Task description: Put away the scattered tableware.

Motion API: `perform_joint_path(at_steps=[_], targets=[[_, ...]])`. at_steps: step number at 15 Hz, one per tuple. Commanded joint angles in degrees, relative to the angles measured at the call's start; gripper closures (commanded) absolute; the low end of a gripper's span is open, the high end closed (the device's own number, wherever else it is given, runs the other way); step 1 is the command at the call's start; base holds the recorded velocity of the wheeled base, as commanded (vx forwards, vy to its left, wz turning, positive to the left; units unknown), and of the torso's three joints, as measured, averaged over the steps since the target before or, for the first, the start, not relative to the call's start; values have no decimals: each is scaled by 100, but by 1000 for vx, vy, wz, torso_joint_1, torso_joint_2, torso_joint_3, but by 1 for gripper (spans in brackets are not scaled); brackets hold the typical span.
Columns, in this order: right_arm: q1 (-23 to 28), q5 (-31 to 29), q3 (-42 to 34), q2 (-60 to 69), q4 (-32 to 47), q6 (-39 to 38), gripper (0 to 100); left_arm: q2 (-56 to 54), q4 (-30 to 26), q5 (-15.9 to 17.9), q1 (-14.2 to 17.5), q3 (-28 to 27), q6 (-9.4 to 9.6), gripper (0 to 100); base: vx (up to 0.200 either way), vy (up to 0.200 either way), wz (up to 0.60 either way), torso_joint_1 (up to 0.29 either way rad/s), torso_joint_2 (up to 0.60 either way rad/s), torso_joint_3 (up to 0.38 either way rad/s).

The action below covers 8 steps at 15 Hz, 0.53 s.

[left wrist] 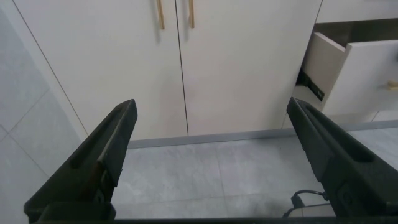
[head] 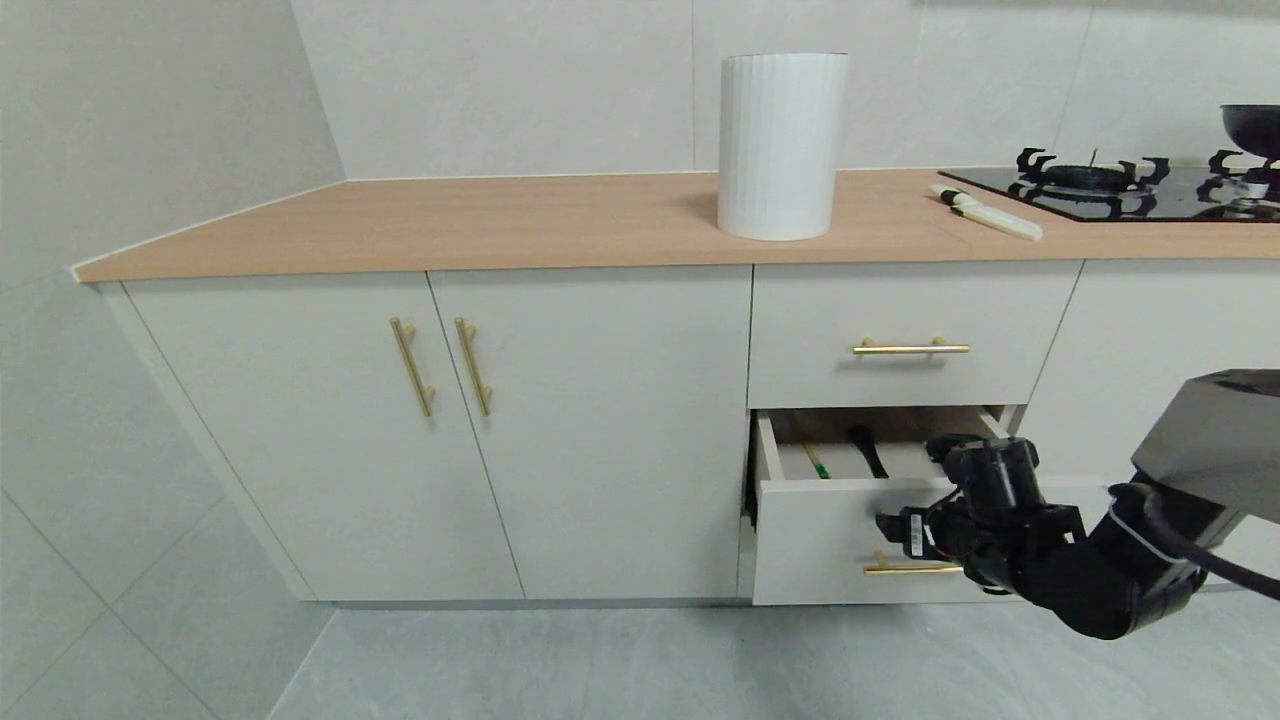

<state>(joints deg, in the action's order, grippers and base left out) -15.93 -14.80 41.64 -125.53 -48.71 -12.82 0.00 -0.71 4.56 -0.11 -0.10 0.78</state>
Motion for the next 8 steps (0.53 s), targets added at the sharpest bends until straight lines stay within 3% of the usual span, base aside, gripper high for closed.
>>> perform_joint_path(at_steps=[1, 4, 8], targets=[[46, -41, 10, -411, -323, -1, 0, 0, 0, 1, 2, 1, 1, 0, 0, 0, 0, 0, 0, 0], [126, -41, 37, -816, -1299, 8, 0, 0, 0, 1, 2, 1, 1, 0, 0, 0, 0, 0, 0, 0], [249, -49, 239, -1097, -1676, -45, 0, 0, 0, 1, 2, 1, 1, 0, 0, 0, 0, 0, 0, 0]])
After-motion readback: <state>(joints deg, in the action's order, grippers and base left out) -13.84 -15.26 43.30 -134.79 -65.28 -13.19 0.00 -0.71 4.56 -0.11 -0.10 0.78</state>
